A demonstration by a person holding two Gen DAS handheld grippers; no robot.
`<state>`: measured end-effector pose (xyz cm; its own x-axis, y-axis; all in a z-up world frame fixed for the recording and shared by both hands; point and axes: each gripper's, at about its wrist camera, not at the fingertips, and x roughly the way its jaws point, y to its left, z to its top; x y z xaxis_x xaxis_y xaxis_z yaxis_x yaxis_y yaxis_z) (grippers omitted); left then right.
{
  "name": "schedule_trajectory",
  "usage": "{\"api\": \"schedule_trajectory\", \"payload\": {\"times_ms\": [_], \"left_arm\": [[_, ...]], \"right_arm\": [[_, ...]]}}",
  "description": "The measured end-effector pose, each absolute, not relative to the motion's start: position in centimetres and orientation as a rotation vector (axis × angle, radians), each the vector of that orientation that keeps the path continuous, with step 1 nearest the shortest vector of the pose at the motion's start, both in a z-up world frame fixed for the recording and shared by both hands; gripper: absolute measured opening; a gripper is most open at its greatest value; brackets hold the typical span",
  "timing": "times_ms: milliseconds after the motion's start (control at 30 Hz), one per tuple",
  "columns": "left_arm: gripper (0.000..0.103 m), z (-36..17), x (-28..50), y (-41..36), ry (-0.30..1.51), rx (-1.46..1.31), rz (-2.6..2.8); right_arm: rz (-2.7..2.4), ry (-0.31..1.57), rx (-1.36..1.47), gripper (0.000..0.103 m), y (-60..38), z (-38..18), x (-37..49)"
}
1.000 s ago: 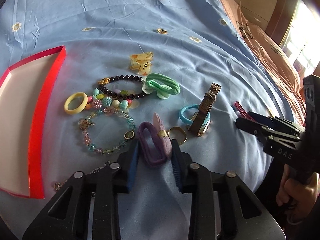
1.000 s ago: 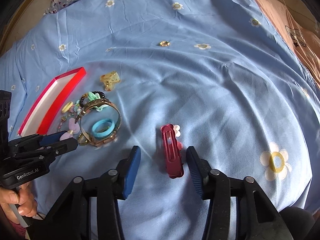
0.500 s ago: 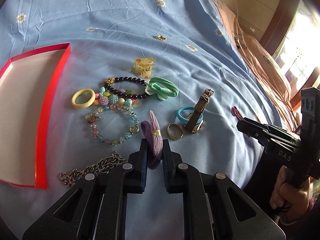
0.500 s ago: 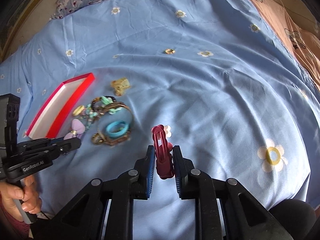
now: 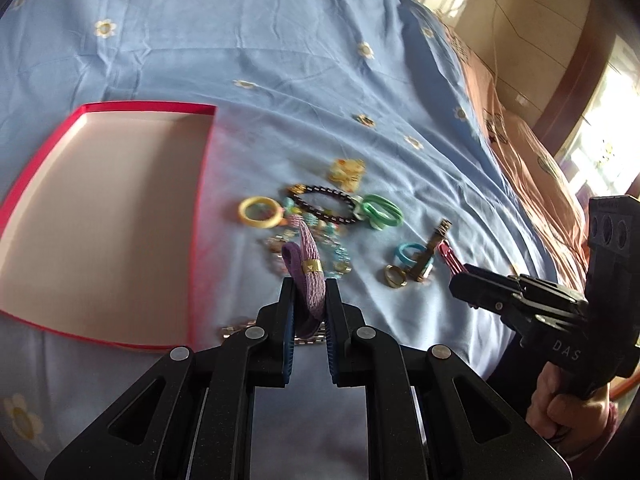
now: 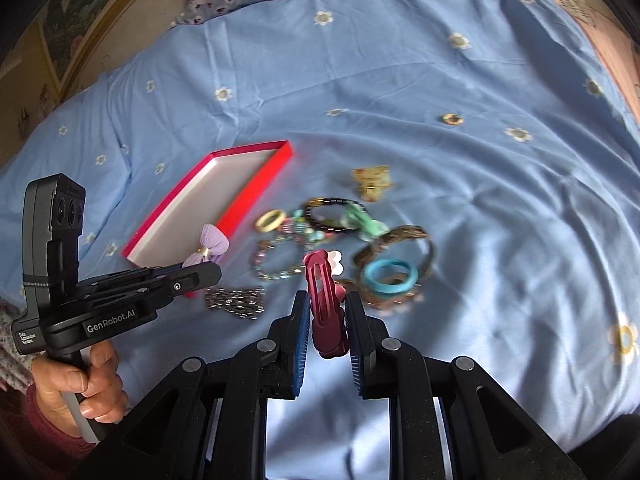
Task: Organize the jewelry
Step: 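Carry the purple hair tie and red hair clip over the red box with both tools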
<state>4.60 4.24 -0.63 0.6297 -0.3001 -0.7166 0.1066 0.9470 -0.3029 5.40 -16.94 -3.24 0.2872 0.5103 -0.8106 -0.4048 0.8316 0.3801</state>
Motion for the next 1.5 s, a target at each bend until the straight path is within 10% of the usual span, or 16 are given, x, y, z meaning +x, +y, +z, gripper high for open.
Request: {"api": "schedule_trajectory", "payload": {"times_ms": [1500], "left_arm": [[0.013,-4.6,8.1,22.3,0.960,-0.264,0.136]], "right_arm": [[0.941,1.230,-0.090,0.019,8.8,-11.1,9.9]]}}
